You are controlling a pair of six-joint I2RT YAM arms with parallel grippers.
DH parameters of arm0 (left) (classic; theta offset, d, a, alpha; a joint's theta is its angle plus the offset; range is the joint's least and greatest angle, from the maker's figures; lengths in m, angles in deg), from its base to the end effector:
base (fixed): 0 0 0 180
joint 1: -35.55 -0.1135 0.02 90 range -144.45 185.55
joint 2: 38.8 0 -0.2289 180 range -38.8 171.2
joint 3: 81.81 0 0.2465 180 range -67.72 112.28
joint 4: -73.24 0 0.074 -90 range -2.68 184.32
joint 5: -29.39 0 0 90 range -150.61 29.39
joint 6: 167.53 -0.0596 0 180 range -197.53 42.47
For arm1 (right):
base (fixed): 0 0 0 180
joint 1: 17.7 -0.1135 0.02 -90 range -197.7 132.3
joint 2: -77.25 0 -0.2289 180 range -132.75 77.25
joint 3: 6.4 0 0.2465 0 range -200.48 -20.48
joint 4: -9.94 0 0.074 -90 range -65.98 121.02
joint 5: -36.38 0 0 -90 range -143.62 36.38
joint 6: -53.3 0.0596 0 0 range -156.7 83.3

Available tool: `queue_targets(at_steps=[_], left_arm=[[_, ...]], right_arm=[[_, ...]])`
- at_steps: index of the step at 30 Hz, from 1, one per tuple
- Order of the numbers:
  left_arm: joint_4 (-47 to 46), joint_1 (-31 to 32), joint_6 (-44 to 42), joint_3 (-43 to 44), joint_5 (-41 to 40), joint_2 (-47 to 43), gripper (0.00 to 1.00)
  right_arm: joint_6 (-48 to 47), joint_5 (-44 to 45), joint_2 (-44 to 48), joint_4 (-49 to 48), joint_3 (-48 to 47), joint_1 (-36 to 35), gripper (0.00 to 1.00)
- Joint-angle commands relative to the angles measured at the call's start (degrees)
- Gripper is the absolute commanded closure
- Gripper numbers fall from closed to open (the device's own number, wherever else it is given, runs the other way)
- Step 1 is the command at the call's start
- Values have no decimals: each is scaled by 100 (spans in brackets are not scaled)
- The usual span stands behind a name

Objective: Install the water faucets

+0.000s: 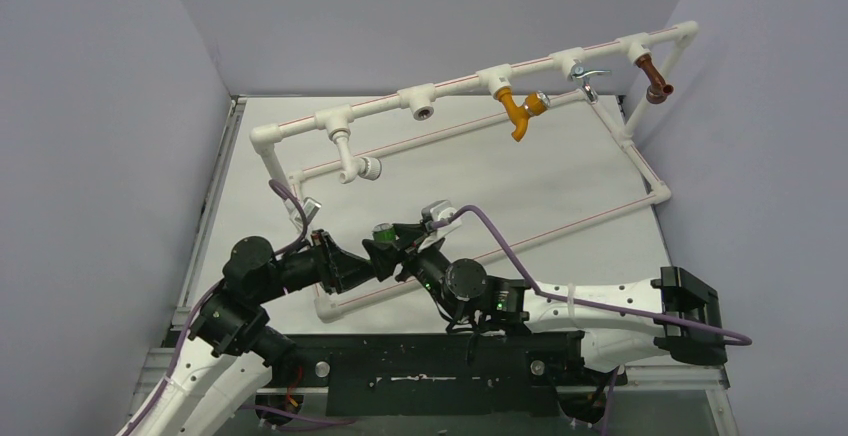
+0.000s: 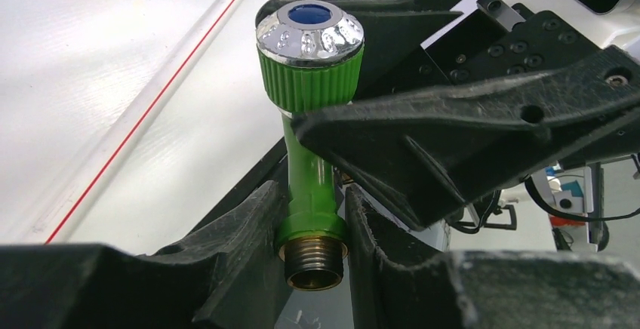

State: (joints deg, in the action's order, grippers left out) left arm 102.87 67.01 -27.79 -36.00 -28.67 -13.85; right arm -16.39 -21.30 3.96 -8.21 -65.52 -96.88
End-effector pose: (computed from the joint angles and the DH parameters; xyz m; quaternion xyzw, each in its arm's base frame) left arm 0.1251 -0.1135 0.2788 0.0609 0.7490 -0.5659 0.3393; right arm 0.0909 0.3056 0.2810 -0.1447 0.6706 0.4133 0.5987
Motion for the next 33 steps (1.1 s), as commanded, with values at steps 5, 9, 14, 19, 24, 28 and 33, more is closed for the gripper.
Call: queue_targets(at_steps=[5,9,14,19,24,28,33], left_arm=[[0,0,-394,148,-120,-220,100],[-9,0,-537,77,-127,-337,100],[-41,0,-806,62,-38,-439,100],[-148,0,-928,32,75,-620,100],[-404,0,-928,21,299,-702,100],[-584,0,-971,84,552,-723,100],[-848,0,-977,162,865,-811,100]], right_arm=[[60,-438,519,287,-252,45,24],[261,-1185,900,757,-209,420,22],[803,-3016,1386,1271,-26,1538,20],[871,-4902,1678,1504,2,2247,18],[940,-6206,1748,1456,-37,2456,18],[1000,-6820,1746,1367,-62,2542,18],[1053,-7203,1734,1343,-148,2598,20]])
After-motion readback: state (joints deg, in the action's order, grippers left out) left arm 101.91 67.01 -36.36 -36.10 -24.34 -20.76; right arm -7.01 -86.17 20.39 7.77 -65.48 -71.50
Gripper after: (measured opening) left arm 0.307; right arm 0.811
